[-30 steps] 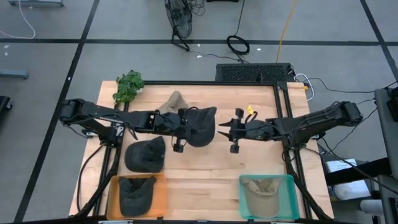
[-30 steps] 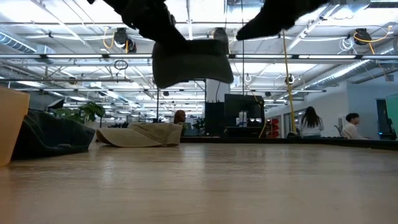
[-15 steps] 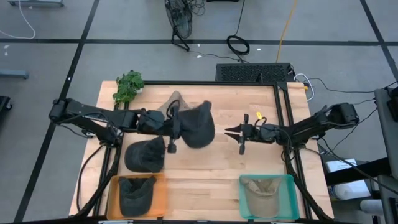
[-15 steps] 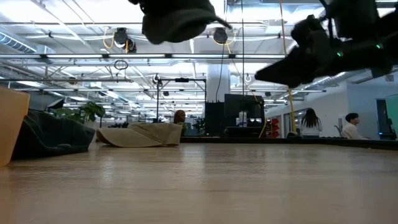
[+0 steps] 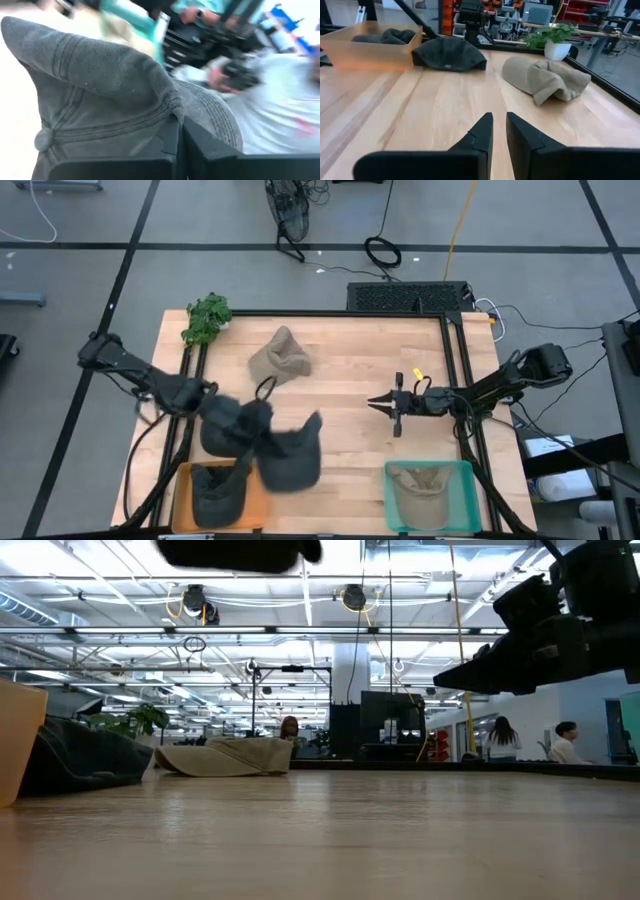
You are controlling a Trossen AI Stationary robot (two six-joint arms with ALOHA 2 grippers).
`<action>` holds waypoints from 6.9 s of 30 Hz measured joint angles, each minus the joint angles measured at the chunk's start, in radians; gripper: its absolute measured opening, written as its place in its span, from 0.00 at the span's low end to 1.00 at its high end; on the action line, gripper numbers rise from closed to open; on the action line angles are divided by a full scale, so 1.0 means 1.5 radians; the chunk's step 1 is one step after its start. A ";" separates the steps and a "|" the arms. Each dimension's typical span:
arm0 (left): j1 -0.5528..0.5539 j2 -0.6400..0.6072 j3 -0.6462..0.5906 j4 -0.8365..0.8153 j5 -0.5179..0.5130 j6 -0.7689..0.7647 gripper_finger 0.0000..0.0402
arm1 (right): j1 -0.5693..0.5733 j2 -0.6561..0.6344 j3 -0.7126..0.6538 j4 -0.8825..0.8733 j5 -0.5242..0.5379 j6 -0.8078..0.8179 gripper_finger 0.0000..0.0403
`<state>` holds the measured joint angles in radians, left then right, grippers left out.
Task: Pick & Place hat
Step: Put the top black cap into the orange bin
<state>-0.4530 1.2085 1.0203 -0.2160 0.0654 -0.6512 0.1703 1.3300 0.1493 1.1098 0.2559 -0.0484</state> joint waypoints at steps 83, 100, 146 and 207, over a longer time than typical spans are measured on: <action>-0.453 0.201 -0.002 -0.485 -0.155 -0.514 0.23 | 0.002 0.000 0.000 -0.043 0.000 0.054 0.06; -0.448 0.207 -0.002 -0.501 -0.121 -0.517 0.29 | 0.001 0.000 0.000 -0.043 0.000 0.053 0.06; -0.419 0.186 -0.004 -0.522 -0.105 -0.618 0.54 | 0.001 0.000 0.000 -0.040 0.002 0.055 0.06; -0.435 0.254 -0.001 -0.511 0.003 -0.650 0.08 | 0.001 0.000 0.000 -0.046 0.001 0.060 0.06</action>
<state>-1.1057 1.5892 1.0195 -0.9820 0.0692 -1.6256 0.1719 1.3300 0.1497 1.0412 0.2577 0.0414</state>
